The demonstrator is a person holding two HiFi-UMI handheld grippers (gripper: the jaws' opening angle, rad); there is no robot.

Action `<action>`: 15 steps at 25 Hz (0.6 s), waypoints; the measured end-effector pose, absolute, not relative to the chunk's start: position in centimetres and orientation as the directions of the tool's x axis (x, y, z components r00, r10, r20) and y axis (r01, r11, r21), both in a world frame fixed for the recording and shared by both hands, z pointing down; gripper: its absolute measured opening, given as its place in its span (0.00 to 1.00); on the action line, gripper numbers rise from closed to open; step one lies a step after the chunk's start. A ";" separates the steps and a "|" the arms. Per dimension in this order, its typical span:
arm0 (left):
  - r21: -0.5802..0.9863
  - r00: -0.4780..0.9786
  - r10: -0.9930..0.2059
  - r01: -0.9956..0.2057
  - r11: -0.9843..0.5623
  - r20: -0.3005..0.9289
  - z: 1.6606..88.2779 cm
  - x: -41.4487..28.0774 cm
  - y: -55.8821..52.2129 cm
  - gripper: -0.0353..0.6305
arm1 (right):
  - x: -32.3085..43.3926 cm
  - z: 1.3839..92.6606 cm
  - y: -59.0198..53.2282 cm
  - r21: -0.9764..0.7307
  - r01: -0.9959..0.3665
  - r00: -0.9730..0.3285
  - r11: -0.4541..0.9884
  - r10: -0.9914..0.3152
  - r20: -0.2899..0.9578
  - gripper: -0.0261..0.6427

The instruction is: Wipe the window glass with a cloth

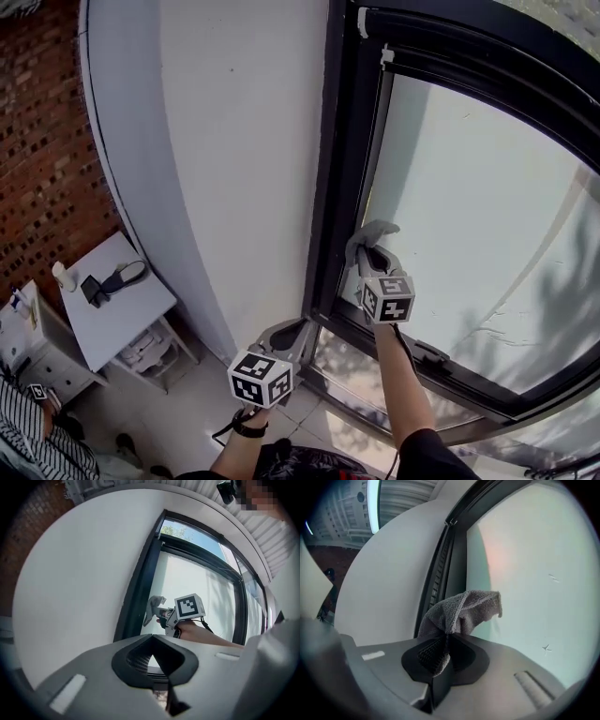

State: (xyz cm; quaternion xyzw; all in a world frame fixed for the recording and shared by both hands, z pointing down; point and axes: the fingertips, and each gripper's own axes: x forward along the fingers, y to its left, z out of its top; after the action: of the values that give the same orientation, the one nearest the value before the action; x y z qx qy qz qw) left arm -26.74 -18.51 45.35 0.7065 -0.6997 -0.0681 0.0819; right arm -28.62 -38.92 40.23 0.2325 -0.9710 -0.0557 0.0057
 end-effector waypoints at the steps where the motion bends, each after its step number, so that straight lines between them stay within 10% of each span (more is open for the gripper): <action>1: 0.209 0.010 -1.000 -0.978 -0.006 0.016 45.3 -27.1 -18.5 0.05 | -28.8 40.4 -39.4 0.104 -0.457 -0.889 0.884 -0.458 -0.006 0.07; 15: 0.192 0.230 -0.973 -0.956 -0.221 0.030 45.3 -18.1 -24.6 0.05 | -15.6 40.3 -44.5 0.038 -0.596 -0.803 0.802 -0.594 -0.051 0.07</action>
State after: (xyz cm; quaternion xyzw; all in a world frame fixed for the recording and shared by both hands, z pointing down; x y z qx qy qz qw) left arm -18.09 -24.64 45.32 0.7797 -0.6184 -0.0482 0.0852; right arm -15.63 -44.47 40.28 0.3133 -0.9491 -0.0261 -0.0181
